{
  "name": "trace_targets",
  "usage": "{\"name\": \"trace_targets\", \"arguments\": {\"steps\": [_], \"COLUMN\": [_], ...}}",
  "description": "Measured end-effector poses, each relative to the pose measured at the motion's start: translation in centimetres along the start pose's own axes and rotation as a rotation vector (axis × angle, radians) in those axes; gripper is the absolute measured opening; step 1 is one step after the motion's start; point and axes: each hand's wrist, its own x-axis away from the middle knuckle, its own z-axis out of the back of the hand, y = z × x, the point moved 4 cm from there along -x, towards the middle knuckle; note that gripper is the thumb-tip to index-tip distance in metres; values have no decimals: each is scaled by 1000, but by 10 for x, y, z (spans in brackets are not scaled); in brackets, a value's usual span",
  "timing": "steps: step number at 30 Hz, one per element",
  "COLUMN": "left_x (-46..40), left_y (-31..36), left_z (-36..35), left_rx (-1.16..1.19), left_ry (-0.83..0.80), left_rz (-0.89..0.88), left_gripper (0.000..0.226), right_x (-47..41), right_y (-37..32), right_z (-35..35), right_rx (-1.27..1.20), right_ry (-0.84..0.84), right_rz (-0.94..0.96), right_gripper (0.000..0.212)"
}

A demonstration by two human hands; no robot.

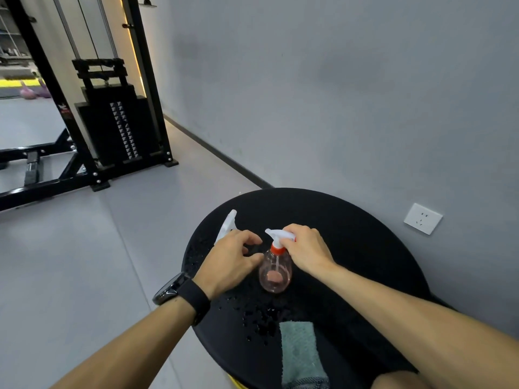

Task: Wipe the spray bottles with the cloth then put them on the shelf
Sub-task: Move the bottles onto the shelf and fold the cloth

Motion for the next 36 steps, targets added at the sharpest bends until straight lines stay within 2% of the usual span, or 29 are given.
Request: {"name": "trace_targets", "arguments": {"steps": [14, 21, 36], "left_x": [15, 30, 63], "left_y": [123, 194, 327], "left_z": [19, 18, -24], "left_rx": [-66, -53, -86], "left_ry": [36, 33, -28], "left_rz": [-184, -287, -513], "left_gripper": [29, 27, 28], "right_x": [71, 114, 222], "right_y": [7, 23, 84], "right_z": [143, 207, 316], "right_rx": [-78, -43, 11], "right_ry": [186, 270, 400], "right_rz": [-2, 9, -102], "right_gripper": [30, 16, 19]}}
